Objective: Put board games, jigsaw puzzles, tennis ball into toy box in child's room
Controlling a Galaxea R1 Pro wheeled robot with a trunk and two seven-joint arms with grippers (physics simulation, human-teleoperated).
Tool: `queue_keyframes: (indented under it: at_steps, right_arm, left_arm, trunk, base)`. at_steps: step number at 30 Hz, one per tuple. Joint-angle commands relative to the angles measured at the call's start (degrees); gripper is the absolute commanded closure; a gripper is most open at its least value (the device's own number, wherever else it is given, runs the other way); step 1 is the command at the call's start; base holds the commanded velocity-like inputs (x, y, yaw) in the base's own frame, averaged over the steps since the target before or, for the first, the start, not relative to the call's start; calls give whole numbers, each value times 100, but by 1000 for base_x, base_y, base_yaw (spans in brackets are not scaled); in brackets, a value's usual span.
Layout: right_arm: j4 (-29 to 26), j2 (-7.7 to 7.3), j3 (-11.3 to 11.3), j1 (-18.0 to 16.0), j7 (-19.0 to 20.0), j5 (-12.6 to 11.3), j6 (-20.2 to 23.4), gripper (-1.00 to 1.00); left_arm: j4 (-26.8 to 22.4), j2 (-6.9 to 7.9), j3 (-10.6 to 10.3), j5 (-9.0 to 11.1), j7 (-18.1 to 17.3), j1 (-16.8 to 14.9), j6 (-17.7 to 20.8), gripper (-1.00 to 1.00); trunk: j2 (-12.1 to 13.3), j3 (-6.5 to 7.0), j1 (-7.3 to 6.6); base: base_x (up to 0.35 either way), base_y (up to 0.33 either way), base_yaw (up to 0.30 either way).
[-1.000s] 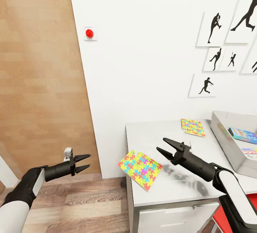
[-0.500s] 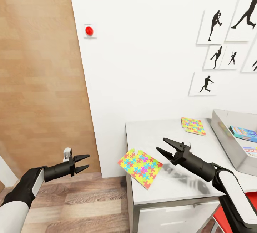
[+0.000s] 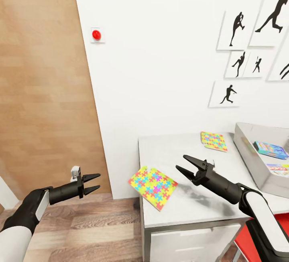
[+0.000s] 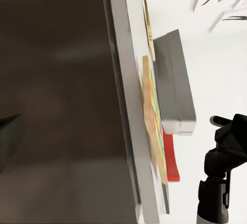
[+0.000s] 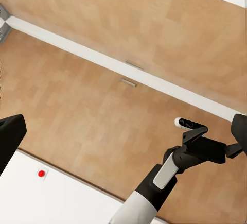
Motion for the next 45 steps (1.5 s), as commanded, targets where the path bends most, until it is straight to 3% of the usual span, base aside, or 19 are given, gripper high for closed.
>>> queue_keyframes:
  at_steps: [1,9,13,16,20,22,25,27,29,32,34,36,39,45]
  right_arm:
    - [3,0,-5,-4,58,55,17,-100]
    - [3,6,12,-4,47,55,17,-100]
    - [3,-19,201,-42,-8,58,0,-100]
    - [3,-58,276,-419,-215,51,-31,-100]
    - [23,-67,368,-1320,-834,-68,-39,-100]
    - [50,-72,383,-1750,-1285,-270,-42,-100]
    - [109,-64,400,-2383,-2272,-931,-47,-100]
    - [129,-34,406,-2732,-3247,-1673,-57,-100]
    - [133,-16,407,-2838,-3767,-2065,-64,-100]
    - [119,22,408,-2978,-5187,-3185,-71,-100]
    - [106,31,408,-3007,-5849,-3732,-70,-100]
    - [98,33,412,-3014,-6161,-3967,-69,-100]
    - [101,36,492,-3017,-6400,-4135,-68,-100]
    - [138,35,901,-3016,-6504,-4194,-68,-100]
  left_arm:
    - [0,2,3,7,-12,-3,45,-100]
    - [0,-5,2,10,-27,-3,50,-100]
    - [0,-42,-19,2,-21,-3,44,-100]
    - [0,-53,-30,-7,-19,-3,43,-100]
    - [0,-57,-37,-10,-18,-3,46,-100]
    - [0,-56,-38,-10,-18,-3,49,-100]
    - [0,-52,-39,-5,-18,-3,50,-100]
    - [0,-51,-39,-3,-22,-3,50,-100]
    - [0,-50,-39,-3,-23,-3,50,-100]
    - [0,-50,-39,-6,-22,-3,50,-100]
    - [0,-50,-39,-9,-20,-3,50,-100]
    - [0,-50,-39,-5,-19,-3,50,-100]
    - [0,-50,-39,-3,-19,-3,50,-100]
    - [0,-53,-39,-7,-20,-3,50,-100]
  trunk:
    - [-3,-5,-1]
    - [-3,-5,-1]
    - [-3,-5,-1]
    - [-3,-5,-1]
    - [-3,-5,-1]
    - [-3,-5,-1]
    - [-3,-5,-1]
    - [-3,-5,-1]
    - [-3,-5,-1]
    - [-3,-5,-1]
    - [-3,-5,-1]
    - [-3,-5,-1]
    - [-3,-5,-1]
    - [-3,-5,-1]
  base:
    - [-23,-89,0]
    - [-30,-83,0]
    - [-12,-31,0]
    - [-3,-8,0]
    - [-1,-2,0]
    - [0,0,0]
    - [0,0,0]
    - [0,-13,0]
    - [0,-90,0]
    - [0,-202,0]
    - [0,-186,0]
    - [0,-99,0]
    - [0,-47,0]
    - [0,-170,0]
